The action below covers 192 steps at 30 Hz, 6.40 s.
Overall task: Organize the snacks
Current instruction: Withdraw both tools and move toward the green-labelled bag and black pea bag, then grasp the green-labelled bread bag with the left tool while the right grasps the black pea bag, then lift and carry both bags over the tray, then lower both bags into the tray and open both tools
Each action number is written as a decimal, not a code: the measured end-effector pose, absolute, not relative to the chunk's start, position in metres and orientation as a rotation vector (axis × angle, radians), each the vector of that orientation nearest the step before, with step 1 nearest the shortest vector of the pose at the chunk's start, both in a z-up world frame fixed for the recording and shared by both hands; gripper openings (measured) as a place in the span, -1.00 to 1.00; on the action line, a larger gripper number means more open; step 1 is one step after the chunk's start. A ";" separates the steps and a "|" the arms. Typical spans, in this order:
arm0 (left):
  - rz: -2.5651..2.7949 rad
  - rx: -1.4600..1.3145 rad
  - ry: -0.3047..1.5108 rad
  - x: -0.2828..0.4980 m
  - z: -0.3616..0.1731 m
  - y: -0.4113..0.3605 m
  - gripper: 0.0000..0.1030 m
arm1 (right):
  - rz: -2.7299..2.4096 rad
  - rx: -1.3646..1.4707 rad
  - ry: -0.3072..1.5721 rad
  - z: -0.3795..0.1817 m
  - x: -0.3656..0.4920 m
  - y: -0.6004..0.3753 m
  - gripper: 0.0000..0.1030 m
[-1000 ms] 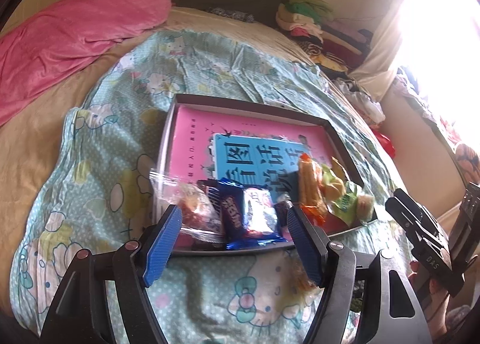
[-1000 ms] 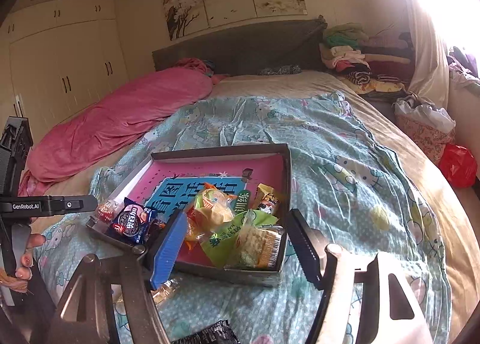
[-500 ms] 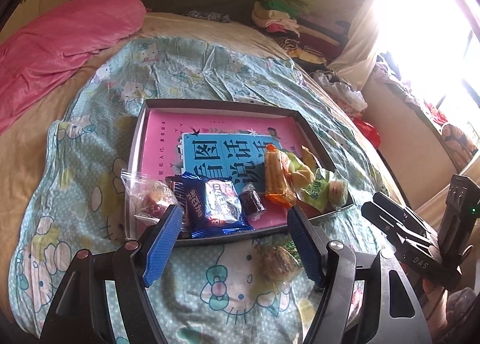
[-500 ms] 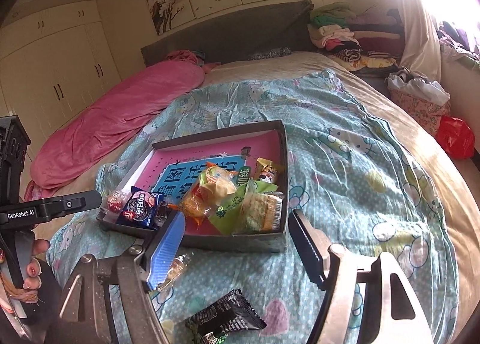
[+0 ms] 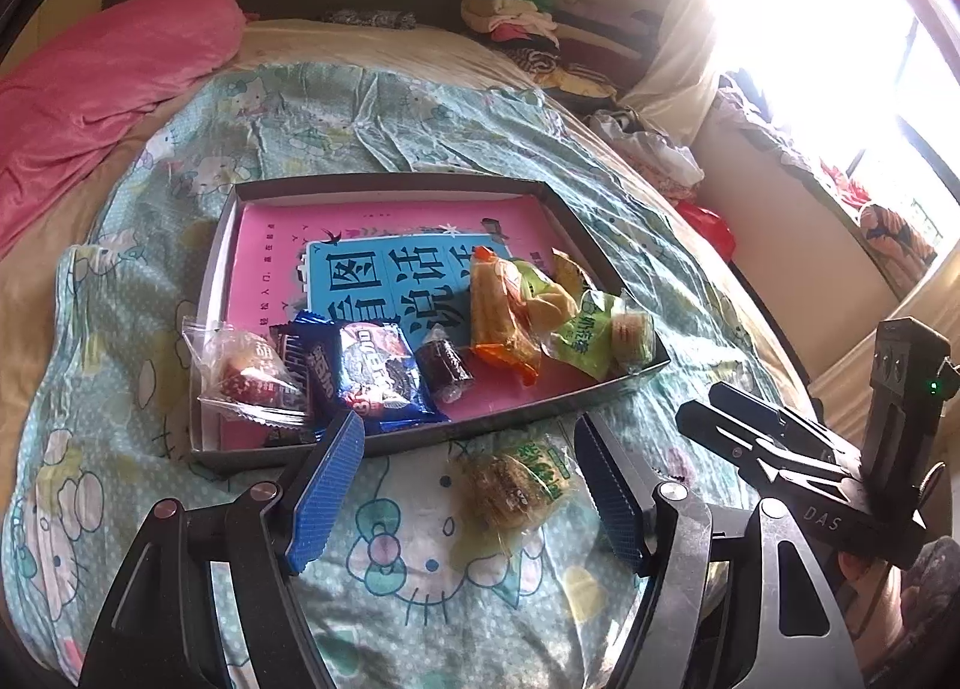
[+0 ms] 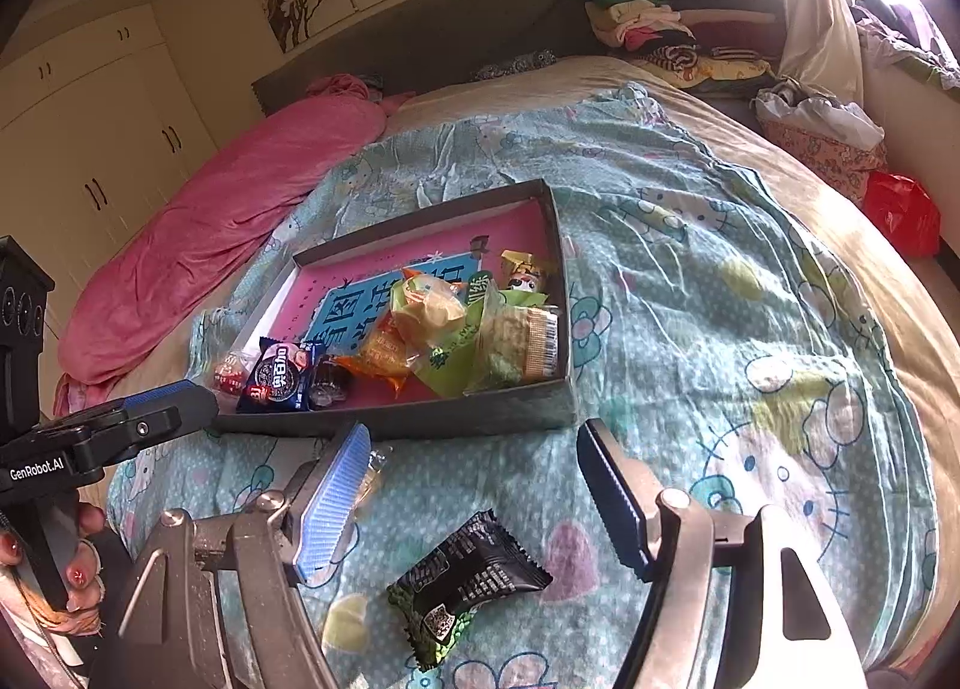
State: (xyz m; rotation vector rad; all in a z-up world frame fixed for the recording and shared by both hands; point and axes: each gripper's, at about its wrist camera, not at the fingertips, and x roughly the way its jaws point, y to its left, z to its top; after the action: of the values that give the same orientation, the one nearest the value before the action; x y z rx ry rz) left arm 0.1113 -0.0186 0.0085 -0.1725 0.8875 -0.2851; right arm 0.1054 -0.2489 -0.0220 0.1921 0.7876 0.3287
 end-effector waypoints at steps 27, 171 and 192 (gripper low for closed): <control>-0.364 -0.036 1.023 0.111 -0.041 -0.061 0.44 | 0.281 0.163 1.059 -0.066 0.094 -0.236 0.39; -0.109 -0.128 0.922 0.183 -0.027 -0.041 0.15 | 0.423 0.045 0.695 -0.026 0.171 -0.210 -0.08; -0.109 -0.124 0.932 0.183 -0.026 -0.040 0.18 | 0.423 -0.044 0.694 -0.026 0.160 -0.201 -0.02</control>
State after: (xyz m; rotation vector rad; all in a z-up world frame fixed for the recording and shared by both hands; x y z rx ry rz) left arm 0.1829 -0.0397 -0.0259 -0.1244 0.9317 -0.1092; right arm 0.1600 -0.2011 -0.0264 -0.0438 0.6935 0.4227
